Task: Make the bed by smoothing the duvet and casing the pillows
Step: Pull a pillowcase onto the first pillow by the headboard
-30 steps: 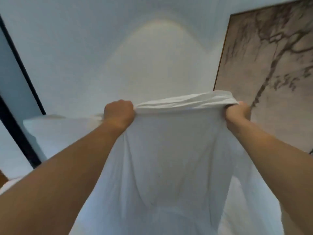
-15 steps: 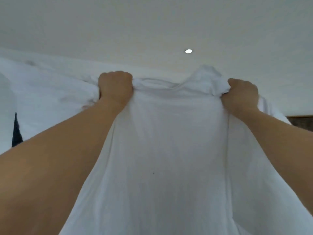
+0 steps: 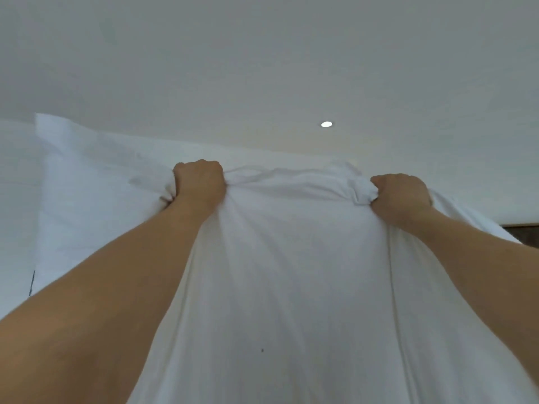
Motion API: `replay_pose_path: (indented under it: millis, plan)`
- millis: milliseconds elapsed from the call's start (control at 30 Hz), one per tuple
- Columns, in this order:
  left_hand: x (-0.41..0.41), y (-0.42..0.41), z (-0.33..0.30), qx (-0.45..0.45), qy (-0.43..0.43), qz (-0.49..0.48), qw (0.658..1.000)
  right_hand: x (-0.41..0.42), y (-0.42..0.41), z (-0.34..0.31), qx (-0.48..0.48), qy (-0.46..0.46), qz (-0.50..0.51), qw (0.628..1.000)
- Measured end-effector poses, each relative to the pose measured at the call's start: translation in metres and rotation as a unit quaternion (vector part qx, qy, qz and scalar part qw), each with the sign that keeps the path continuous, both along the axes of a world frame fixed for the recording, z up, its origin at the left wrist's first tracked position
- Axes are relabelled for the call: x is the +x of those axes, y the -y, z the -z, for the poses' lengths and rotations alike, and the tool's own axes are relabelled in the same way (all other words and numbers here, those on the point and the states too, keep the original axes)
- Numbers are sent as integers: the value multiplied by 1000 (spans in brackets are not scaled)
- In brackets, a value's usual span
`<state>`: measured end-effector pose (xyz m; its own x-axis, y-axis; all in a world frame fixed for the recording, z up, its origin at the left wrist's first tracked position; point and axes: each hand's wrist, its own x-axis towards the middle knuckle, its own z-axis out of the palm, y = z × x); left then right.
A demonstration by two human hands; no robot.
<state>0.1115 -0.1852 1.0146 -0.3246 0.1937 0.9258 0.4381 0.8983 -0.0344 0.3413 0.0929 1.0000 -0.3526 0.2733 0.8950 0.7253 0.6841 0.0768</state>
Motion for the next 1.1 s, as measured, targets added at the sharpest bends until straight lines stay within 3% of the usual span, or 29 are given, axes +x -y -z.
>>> replay_pose_path:
  millis: [233,433,533,633,700,733,867,933,967,1033,1100]
  plan:
    - [-93,-58,153,-103,125,-3,987,-71,-47,116,-129,200,-30,971]
    - [-151,-128,257,-114,213,21,970,-147,-134,207,-242,220,-60,943]
    - [-163,-151,268,-74,203,60,974,-170,-163,228,-238,177,-73,952]
    - [-161,-151,302,-102,293,82,947,-176,-173,273,-230,246,-102,936]
    - [-147,-141,358,-182,401,89,894,-170,-164,329,-268,373,-86,884]
    - [-132,-134,396,-230,463,97,850,-163,-154,363,-297,455,-72,836]
    - [-33,-97,549,-406,675,109,607,-105,-96,495,-376,704,1,603]
    - [7,-85,591,-480,701,96,518,-76,-72,530,-351,765,38,539]
    - [20,-84,601,-503,705,91,492,-67,-63,537,-341,791,52,505]
    - [31,-84,609,-510,713,84,473,-64,-56,539,-325,834,74,440]
    - [22,-82,616,-500,715,72,484,-71,-56,538,-319,840,83,430]
